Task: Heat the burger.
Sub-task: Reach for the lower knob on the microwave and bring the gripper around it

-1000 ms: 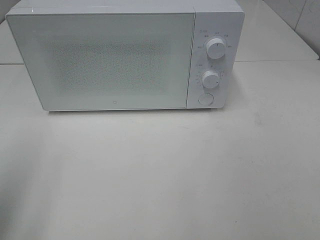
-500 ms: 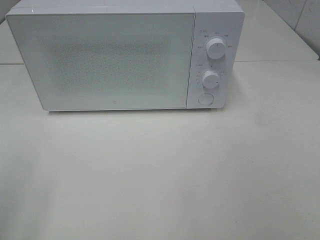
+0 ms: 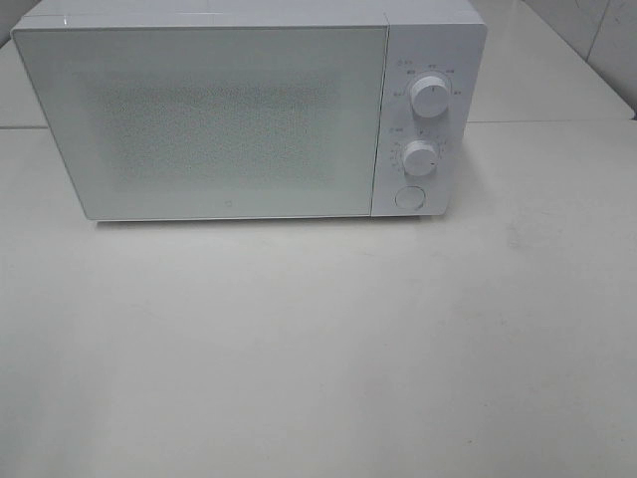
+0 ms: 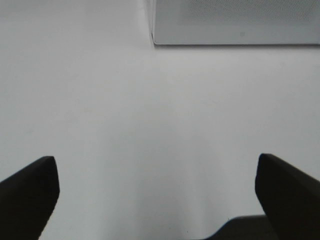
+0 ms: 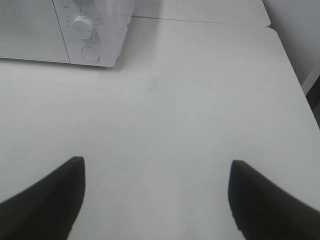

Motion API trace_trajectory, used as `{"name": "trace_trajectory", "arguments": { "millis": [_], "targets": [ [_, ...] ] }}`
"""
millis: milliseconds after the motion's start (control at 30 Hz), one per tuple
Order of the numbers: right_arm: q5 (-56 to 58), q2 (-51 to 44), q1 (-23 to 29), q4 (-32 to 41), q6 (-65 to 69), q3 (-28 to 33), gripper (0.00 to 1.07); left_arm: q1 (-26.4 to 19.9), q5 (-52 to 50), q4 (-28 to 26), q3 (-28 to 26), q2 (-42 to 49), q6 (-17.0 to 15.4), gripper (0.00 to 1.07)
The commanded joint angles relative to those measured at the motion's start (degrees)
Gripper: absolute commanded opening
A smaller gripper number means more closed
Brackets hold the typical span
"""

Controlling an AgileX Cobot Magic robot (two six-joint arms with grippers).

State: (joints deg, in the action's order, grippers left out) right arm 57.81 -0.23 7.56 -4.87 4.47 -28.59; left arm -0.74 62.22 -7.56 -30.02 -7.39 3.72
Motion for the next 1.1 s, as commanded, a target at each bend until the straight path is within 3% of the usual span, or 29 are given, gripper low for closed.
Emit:
{"name": "trace_trajectory", "arguments": {
  "millis": [33,233,1100],
  "targets": [
    [-0.8,-1.5,-0.3,0.1,-0.7,0.1,0.76,-2.2,-0.7,-0.5,0.2,4.6,-0.4,1.0],
    [-0.8,-1.5,-0.3,0.1,-0.7,0.1,0.76,-2.9,-0.7,-0.6,0.2,9.1,-0.4,1.0],
    [-0.8,-1.5,-0.3,0.1,-0.7,0.1,0.76,-2.9,-0.7,-0.6,0.3,9.0,-0.4,1.0]
  ]
}}
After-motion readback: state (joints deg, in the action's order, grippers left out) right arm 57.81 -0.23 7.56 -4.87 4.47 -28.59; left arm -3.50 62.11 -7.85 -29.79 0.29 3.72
